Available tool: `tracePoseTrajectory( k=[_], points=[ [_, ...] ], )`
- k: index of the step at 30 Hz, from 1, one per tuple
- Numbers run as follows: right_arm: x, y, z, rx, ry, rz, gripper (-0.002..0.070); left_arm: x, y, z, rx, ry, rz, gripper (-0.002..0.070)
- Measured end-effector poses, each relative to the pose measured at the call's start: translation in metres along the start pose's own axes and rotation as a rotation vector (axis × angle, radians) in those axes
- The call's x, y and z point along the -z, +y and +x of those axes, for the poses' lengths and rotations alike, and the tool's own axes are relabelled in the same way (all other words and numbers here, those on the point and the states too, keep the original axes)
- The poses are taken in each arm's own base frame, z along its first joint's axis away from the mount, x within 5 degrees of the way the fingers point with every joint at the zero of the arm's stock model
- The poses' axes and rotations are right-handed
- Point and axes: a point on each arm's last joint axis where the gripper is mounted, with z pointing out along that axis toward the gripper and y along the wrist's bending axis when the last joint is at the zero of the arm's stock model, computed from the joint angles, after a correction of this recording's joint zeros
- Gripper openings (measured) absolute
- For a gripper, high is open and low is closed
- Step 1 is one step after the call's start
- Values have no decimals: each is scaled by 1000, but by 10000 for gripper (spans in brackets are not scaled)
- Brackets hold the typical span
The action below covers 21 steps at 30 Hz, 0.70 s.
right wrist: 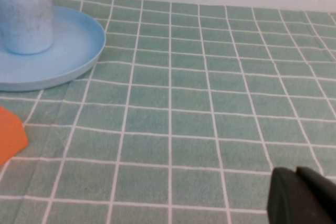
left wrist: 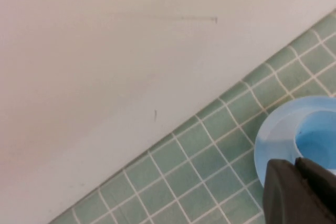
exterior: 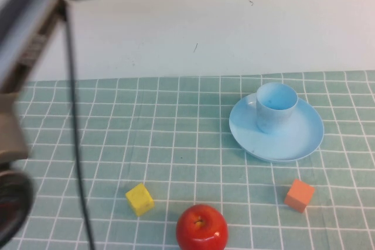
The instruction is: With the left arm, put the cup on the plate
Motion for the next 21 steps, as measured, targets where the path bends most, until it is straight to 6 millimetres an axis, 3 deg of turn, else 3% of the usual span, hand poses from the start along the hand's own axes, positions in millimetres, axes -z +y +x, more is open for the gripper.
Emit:
tracePoseTrajectory(
  k=[5,11,16,21],
  points=[
    [0,0,0,0,0,0,-2,96,13,-9,27,-157,2,4],
    [0,0,0,0,0,0,-2,184,19,2,32,-287,53,3],
    [0,0,0,0,-2,0,-2,211,19,27,12,-269,69,2],
    [0,0,0,0,-2,0,-2,208,16,60,3,-340,66,2]
  ],
)
